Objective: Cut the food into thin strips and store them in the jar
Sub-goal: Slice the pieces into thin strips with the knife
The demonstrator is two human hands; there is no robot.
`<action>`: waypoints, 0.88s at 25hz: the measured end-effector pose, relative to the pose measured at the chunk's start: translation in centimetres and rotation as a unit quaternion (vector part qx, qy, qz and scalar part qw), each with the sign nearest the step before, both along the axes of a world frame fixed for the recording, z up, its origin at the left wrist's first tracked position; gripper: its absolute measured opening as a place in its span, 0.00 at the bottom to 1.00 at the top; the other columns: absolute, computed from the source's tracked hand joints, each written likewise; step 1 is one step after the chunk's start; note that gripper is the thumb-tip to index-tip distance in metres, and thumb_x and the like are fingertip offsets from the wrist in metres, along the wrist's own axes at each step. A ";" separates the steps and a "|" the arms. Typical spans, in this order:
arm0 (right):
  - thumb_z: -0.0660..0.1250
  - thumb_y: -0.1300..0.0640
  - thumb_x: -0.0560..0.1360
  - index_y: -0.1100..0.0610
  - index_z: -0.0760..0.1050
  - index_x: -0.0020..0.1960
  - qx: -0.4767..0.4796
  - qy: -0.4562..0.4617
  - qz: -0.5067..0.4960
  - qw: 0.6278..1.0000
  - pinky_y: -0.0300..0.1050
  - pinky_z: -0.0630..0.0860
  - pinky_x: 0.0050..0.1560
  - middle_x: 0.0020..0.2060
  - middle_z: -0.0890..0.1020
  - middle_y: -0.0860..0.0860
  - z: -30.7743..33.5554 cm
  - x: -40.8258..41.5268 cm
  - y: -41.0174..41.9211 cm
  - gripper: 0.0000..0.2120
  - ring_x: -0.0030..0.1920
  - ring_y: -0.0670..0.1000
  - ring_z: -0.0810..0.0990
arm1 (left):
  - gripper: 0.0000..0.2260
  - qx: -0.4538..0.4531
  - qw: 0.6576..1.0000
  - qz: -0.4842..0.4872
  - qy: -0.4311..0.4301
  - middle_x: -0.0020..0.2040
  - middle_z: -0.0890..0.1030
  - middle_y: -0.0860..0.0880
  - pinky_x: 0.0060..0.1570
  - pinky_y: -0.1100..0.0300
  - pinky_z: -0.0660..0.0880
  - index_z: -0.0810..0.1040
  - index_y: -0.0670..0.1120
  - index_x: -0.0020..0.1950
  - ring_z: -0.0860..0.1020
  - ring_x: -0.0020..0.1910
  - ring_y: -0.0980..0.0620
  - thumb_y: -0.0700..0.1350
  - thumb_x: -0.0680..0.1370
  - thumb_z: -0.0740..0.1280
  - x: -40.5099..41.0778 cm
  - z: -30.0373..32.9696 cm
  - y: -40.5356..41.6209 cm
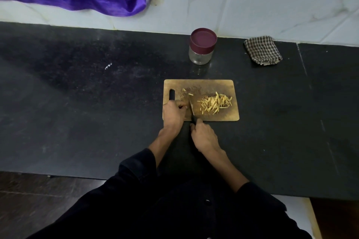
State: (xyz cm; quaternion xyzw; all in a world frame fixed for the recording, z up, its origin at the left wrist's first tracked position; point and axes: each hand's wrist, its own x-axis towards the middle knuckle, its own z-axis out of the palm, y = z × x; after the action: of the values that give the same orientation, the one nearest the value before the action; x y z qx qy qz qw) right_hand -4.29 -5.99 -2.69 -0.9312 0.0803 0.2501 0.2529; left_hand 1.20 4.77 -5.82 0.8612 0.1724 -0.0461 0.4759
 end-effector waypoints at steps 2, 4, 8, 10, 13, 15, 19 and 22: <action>0.54 0.50 0.84 0.59 0.70 0.57 -0.004 -0.006 -0.032 0.999 0.55 0.77 0.50 0.52 0.81 0.61 -0.1 0.1 -0.8 0.13 0.52 0.62 0.81 | 0.06 0.000 1.000 0.000 -0.006 0.41 0.84 0.46 0.38 0.51 0.82 0.84 0.41 0.48 0.82 0.36 0.49 0.37 0.74 0.69 0.0 0.0 0.0; 0.54 0.49 0.84 0.57 0.68 0.53 0.002 -0.016 -0.052 0.999 0.60 0.80 0.48 0.48 0.81 0.60 0.1 0.2 -1.4 0.12 0.47 0.62 0.83 | 0.08 -0.012 1.000 -0.010 -0.009 0.44 0.84 0.47 0.40 0.52 0.82 0.84 0.41 0.51 0.82 0.38 0.51 0.36 0.75 0.67 0.0 0.2 0.1; 0.54 0.49 0.83 0.57 0.69 0.55 0.025 -0.015 -0.016 0.999 0.62 0.80 0.47 0.46 0.81 0.59 0.5 -0.1 -0.4 0.12 0.45 0.62 0.83 | 0.12 -0.028 0.999 -0.014 -0.030 0.48 0.83 0.49 0.45 0.53 0.81 0.82 0.42 0.54 0.81 0.43 0.54 0.33 0.77 0.62 -0.3 1.1 1.0; 0.55 0.49 0.83 0.58 0.70 0.56 0.025 -0.006 0.017 1.000 0.61 0.80 0.47 0.47 0.81 0.59 0.4 -0.4 0.5 0.13 0.45 0.61 0.83 | 0.13 -0.018 0.999 -0.007 -0.042 0.49 0.82 0.47 0.45 0.51 0.81 0.81 0.42 0.56 0.81 0.44 0.52 0.32 0.77 0.61 -0.2 1.1 1.6; 0.55 0.49 0.83 0.58 0.70 0.58 0.013 0.011 0.022 1.000 0.60 0.81 0.48 0.49 0.81 0.58 0.1 -0.4 0.2 0.14 0.46 0.61 0.83 | 0.12 -0.018 0.999 -0.005 -0.031 0.49 0.81 0.46 0.46 0.50 0.81 0.79 0.40 0.56 0.81 0.45 0.49 0.32 0.77 0.61 0.0 1.0 1.8; 0.54 0.48 0.83 0.58 0.70 0.57 0.000 0.009 -0.009 1.000 0.59 0.80 0.49 0.49 0.81 0.59 0.1 -0.2 -0.7 0.13 0.46 0.61 0.83 | 0.11 -0.011 0.999 -0.009 -0.032 0.50 0.81 0.44 0.47 0.50 0.80 0.79 0.39 0.56 0.81 0.46 0.48 0.32 0.77 0.61 0.1 1.0 1.7; 0.54 0.48 0.83 0.57 0.69 0.56 -0.007 -0.014 -0.037 0.999 0.59 0.81 0.48 0.47 0.82 0.59 0.5 1.1 -1.1 0.13 0.45 0.61 0.83 | 0.13 0.017 0.999 -0.024 -0.041 0.51 0.81 0.43 0.51 0.55 0.79 0.79 0.38 0.56 0.80 0.49 0.48 0.31 0.77 0.60 0.1 1.0 1.4; 0.55 0.50 0.83 0.58 0.71 0.57 0.011 -0.030 0.010 0.999 0.59 0.81 0.48 0.47 0.82 0.58 1.0 2.2 0.9 0.12 0.45 0.60 0.83 | 0.13 0.045 0.998 -0.025 -0.046 0.50 0.81 0.42 0.50 0.60 0.76 0.80 0.37 0.53 0.79 0.49 0.47 0.30 0.75 0.59 0.2 1.2 1.3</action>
State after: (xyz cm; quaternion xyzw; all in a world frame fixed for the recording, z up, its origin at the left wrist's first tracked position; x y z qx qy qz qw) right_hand -2.08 -5.06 -1.73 -0.9360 0.0603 0.2257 0.2633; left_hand 1.44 6.09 -4.65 0.8871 0.1307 -0.0100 0.4426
